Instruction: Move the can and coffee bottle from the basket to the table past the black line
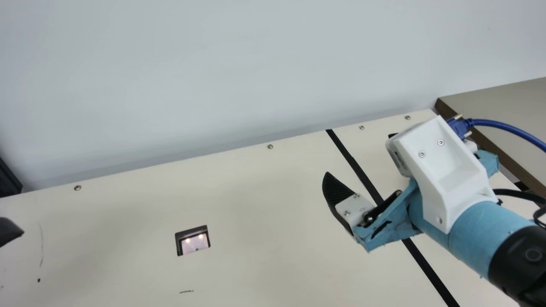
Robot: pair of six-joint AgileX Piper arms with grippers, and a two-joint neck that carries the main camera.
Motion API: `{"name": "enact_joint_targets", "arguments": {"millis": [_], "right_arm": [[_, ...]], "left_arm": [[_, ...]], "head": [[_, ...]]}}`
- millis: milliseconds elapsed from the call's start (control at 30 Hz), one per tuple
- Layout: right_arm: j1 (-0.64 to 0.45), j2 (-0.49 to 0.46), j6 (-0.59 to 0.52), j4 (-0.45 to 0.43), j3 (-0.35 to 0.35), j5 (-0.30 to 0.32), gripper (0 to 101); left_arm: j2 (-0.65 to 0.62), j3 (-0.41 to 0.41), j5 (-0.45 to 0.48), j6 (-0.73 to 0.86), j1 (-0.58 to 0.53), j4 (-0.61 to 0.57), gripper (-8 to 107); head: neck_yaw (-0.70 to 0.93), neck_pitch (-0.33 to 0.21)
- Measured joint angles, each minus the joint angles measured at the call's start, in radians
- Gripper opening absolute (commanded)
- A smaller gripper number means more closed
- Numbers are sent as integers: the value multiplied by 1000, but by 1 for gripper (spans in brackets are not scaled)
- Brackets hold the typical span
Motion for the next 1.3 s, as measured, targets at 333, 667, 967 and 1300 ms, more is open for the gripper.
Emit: {"name": "enact_joint_targets", "arguments": {"millis": [333, 667, 967, 1300], "right_arm": [[-8, -15, -30, 53, -5, 24, 101], [-1, -115, -81, 181, 18, 110, 101], [-1, -252, -141, 313, 55, 207, 101], [-17, -418, -166, 392, 141, 286, 101]], "left_arm": [[-44, 9, -47, -37, -45, 72, 90], [-193, 141, -218, -159, -179, 345, 90], [-372, 262, -235, -292, -202, 607, 90], [-619, 345, -123, -418, -224, 777, 90]], "head": [[0, 0], [0, 0], [0, 0], [0, 0]]}}
